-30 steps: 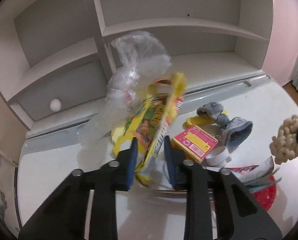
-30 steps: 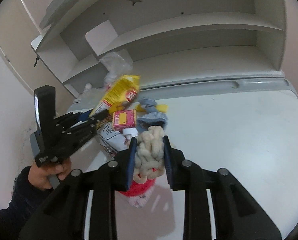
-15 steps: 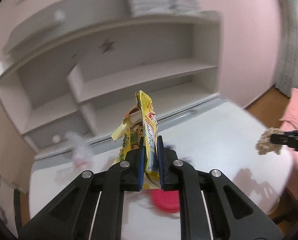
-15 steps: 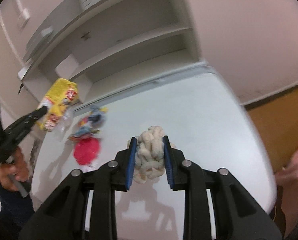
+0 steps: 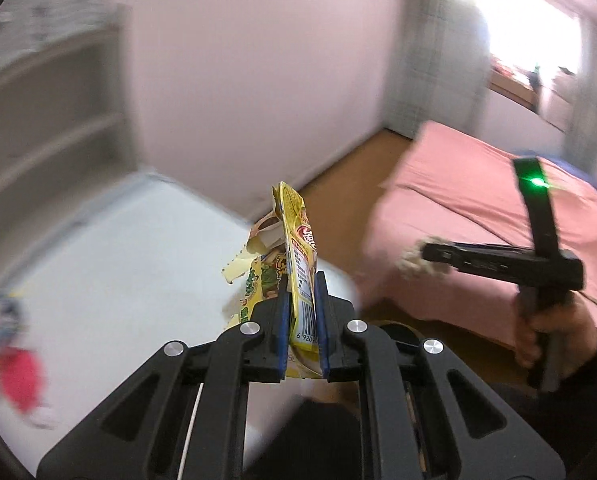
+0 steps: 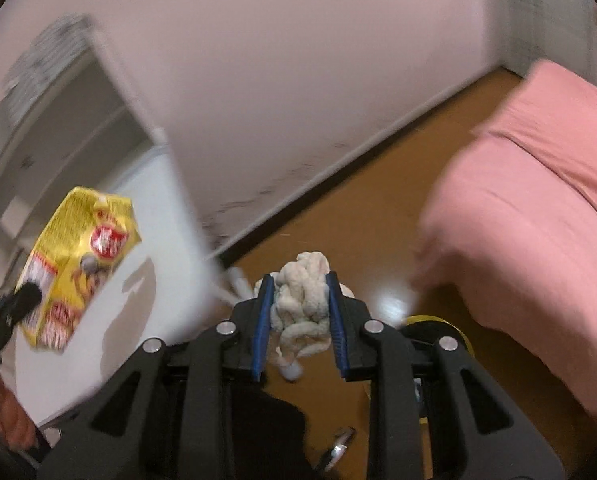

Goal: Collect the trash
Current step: 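Carry the snack bag and puffed snack over the bin and open both tools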

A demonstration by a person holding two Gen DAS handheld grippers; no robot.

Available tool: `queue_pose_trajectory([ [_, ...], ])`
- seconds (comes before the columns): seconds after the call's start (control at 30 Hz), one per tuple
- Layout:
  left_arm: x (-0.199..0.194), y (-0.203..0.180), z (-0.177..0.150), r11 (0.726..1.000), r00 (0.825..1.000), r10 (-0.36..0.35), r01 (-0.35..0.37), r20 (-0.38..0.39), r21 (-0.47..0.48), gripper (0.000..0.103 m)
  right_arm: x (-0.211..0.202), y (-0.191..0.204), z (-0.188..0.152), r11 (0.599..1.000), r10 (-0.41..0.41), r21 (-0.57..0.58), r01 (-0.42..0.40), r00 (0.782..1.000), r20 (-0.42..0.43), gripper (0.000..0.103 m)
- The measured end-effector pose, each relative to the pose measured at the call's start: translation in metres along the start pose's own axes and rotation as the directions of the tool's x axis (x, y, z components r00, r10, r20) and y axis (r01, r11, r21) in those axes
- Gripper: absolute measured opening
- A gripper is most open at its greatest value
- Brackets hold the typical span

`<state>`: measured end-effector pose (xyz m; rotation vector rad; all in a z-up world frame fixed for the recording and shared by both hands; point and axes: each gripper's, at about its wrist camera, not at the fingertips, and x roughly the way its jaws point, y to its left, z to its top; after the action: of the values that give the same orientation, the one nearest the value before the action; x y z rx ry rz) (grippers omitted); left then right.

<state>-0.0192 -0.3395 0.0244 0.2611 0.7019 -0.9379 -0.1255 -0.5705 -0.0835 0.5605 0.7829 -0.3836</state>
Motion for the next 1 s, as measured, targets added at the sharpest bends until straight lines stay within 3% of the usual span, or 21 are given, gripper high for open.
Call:
queue_pose_trajectory([
  [0.1, 0.043, -0.049, -0.01, 0.994, 0.992, -0.107, 0.109, -0.066, 0.024, 0.01, 0.002, -0.054, -0.015, 0.994, -0.066, 0.083, 0.067, 0.998, -0.014, 0.026],
  [0.2, 0.077, -0.079, -0.021, 0.988, 0.983, -0.137, 0.144, -0.125, 0.05, 0.01, 0.011, -0.097, -0.029, 0.979, -0.134, 0.147, 0.139, 0.99, -0.046, 0.026],
  [0.3, 0.11, -0.105, -0.03, 0.976, 0.962, -0.195, 0.209, -0.191, 0.055, 0.01, 0.028, -0.131, -0.045, 0.964, -0.143, 0.211, 0.16, 0.985, -0.092, 0.026],
  [0.43, 0.158, -0.132, -0.047, 0.972, 0.944, -0.199, 0.224, -0.264, 0.07, 0.01, 0.054, -0.152, -0.058, 0.952, -0.162, 0.233, 0.197, 0.974, -0.162, 0.026],
  [0.83, 0.308, -0.157, -0.102, 0.973, 0.883, -0.194, 0.23, -0.427, 0.034, 0.01, 0.117, -0.193, -0.085, 0.93, -0.173, 0.259, 0.26, 0.933, -0.316, 0.026],
  [1.0, 0.336, -0.15, -0.12, 0.975, 0.856, -0.2, 0.22, -0.476, -0.013, 0.01, 0.126, -0.197, -0.092, 0.927, -0.184, 0.249, 0.279, 0.92, -0.345, 0.026],
])
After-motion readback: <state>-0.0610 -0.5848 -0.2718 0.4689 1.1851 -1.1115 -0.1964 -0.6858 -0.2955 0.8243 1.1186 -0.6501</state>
